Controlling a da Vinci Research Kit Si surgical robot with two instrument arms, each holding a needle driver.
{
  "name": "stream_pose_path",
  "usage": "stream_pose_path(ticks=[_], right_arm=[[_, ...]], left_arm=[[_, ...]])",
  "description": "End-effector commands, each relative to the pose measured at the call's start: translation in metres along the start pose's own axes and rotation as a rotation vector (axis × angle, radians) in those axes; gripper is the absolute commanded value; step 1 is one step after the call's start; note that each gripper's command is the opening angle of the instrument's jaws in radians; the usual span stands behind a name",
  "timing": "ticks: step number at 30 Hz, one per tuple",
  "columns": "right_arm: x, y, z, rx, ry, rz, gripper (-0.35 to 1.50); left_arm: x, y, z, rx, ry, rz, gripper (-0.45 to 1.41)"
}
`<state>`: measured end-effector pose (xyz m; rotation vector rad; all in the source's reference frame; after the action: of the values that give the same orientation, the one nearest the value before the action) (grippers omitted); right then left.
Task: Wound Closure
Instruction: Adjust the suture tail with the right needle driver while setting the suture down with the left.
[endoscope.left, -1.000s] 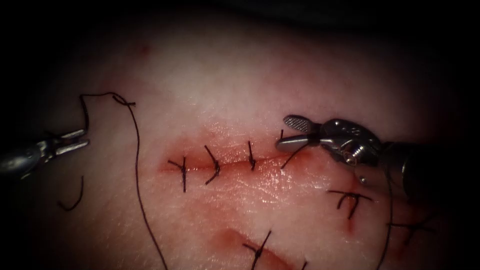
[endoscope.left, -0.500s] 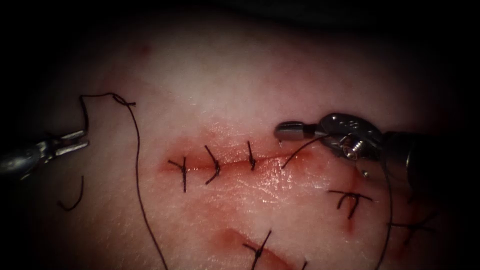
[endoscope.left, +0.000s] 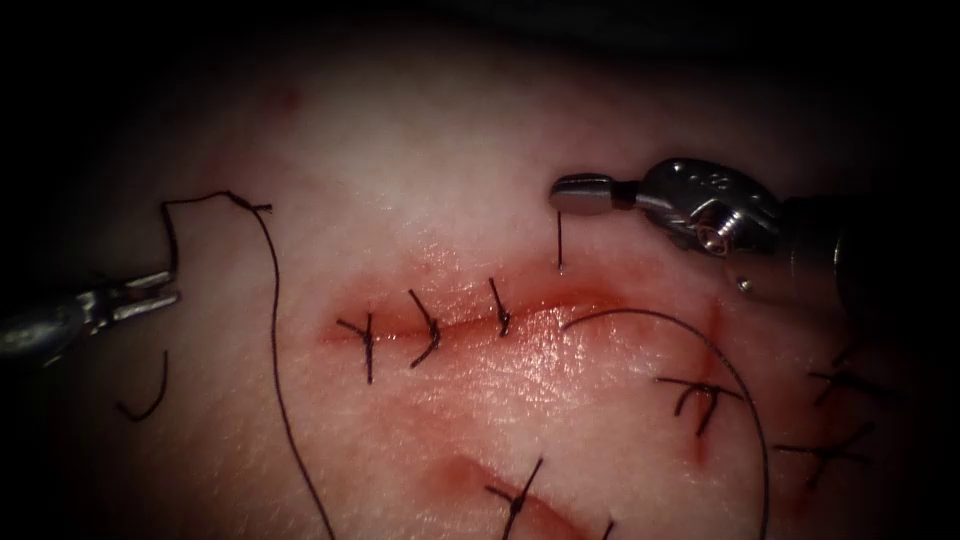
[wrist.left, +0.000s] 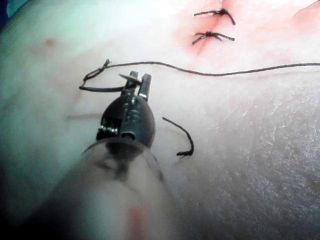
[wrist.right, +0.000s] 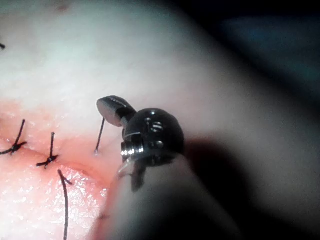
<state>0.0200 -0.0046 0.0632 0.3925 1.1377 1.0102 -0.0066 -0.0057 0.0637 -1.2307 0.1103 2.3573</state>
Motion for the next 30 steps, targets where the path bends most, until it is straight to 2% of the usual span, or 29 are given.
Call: stream_pose_path(ticks=[1,7,19,20,21,22,23,24,25,26,27,28,30], right_arm=[[0.0007,0.0004,0.0012,-0.003,0.001,0.007,-0.35],[0.0018,0.0007,0.0011,-0.010,-0.001,0.014,-0.35],[0.0018,0.0005,0.0013,-0.016,-0.003,0.014,-0.35],[0.0018,0.0004,0.0013,-0.015,-0.003,0.008,-0.35],[0.0018,0.0003,0.0012,-0.013,-0.003,0.020,-0.06],[0.0018,0.0002,0.0010,-0.009,0.009,0.067,0.44],[0.0017,0.0001,0.0008,-0.002,0.032,0.137,0.94],[0.0017,-0.0001,0.0004,0.008,0.060,0.189,1.21],[0.0018,-0.0002,0.0001,0.010,0.059,0.202,1.31],[0.0018,-0.0002,0.0001,0.010,0.059,0.202,1.31],[0.0022,-0.0002,-0.0007,0.033,0.055,0.177,1.38],[0.0026,0.0000,-0.0014,0.040,0.060,0.170,1.41],[0.0038,0.0006,-0.0035,0.064,0.130,0.147,1.43]], left_arm=[[-0.0006,0.0000,0.0009,-0.021,-0.012,-0.011,-0.45],[-0.0011,0.0001,0.0009,-0.038,-0.022,-0.017,-0.45],[-0.0014,-0.0002,0.0010,-0.041,-0.017,-0.045,-0.45],[-0.0014,-0.0003,0.0010,-0.036,-0.021,-0.051,-0.05],[-0.0014,-0.0004,0.0010,-0.016,-0.027,-0.082,0.41],[-0.0015,-0.0006,0.0009,0.009,-0.026,-0.104,0.74],[-0.0015,-0.0008,0.0008,0.034,-0.023,-0.116,0.94],[-0.0015,-0.0010,0.0007,0.080,-0.014,-0.139,1.15],[-0.0016,-0.0012,0.0005,0.116,-0.010,-0.148,1.21],[-0.0016,-0.0012,0.0005,0.116,-0.010,-0.148,1.21],[-0.0016,-0.0016,0.0001,0.175,-0.012,-0.163,1.25],[-0.0016,-0.0018,-0.0003,0.190,-0.012,-0.168,1.28],[-0.0017,-0.0025,-0.0018,0.216,-0.005,-0.181,1.36]])
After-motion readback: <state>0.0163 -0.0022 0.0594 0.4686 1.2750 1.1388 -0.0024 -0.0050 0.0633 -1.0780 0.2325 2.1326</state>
